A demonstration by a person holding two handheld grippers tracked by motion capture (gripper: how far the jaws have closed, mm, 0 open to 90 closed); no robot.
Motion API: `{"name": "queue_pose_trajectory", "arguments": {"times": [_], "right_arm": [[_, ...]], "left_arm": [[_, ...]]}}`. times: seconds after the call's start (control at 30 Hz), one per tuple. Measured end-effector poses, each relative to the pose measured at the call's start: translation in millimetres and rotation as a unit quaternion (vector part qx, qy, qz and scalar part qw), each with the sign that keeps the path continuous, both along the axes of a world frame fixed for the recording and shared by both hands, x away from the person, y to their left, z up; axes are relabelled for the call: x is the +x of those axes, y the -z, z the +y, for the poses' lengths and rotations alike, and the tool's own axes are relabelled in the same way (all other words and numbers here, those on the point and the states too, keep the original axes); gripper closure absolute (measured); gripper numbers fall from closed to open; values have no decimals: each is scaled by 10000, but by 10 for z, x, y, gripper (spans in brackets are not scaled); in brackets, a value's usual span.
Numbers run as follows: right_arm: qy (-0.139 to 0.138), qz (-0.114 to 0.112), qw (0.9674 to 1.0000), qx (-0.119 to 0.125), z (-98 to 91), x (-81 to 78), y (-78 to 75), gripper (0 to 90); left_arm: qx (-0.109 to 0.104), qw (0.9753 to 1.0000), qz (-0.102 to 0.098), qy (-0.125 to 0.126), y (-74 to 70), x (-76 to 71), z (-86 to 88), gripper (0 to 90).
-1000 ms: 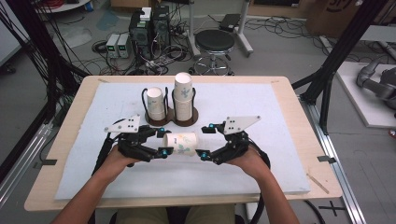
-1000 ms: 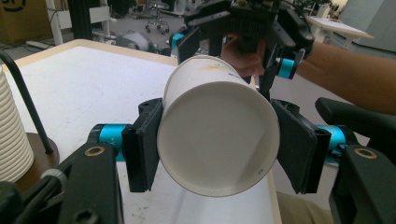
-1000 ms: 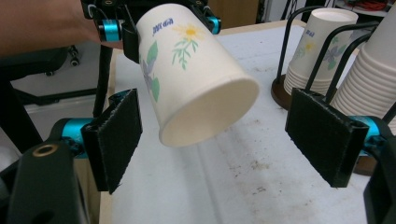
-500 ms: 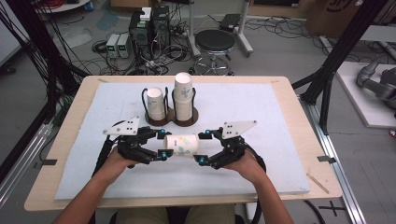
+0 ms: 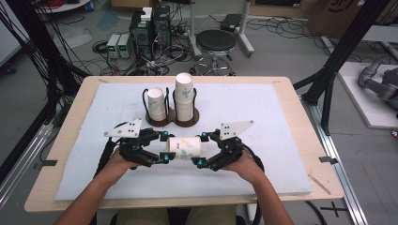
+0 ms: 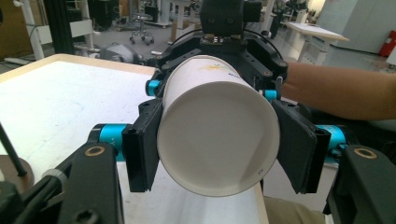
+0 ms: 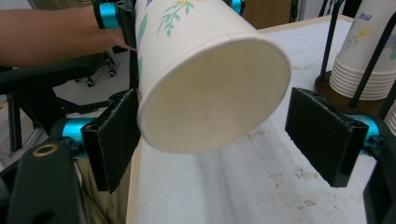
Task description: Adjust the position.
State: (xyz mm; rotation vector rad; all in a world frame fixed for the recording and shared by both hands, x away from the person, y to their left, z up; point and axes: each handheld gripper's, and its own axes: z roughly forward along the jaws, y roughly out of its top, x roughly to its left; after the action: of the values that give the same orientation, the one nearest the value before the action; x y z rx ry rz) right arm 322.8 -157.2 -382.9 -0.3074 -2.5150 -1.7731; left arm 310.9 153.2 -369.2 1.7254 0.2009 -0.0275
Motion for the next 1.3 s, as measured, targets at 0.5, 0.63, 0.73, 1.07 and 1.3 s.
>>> {"name": "queue_pose_trajectory", "arguments": {"times": [0.5, 0.63, 0.73, 1.07, 1.3], "right_arm": [[-217, -153, 9992, 296, -64, 22, -24, 401], [-246, -162, 9991, 297, -80, 20, -35, 430], [-258, -200, 9990, 310, -85, 24, -44, 430], [-166, -211, 9996, 71, -125, 45, -133, 420], [5, -360, 9979, -538, -109, 84, -243, 412]], "left_arm": [[42, 10000, 90, 8, 13, -3, 21, 373], [107, 9999, 53, -2, 10, -16, 14, 370], [167, 9998, 1, -58, 7, -33, 0, 365], [444, 9978, 77, -479, -41, -69, -25, 150], [924, 9934, -67, -675, -139, -64, -12, 151]]}}
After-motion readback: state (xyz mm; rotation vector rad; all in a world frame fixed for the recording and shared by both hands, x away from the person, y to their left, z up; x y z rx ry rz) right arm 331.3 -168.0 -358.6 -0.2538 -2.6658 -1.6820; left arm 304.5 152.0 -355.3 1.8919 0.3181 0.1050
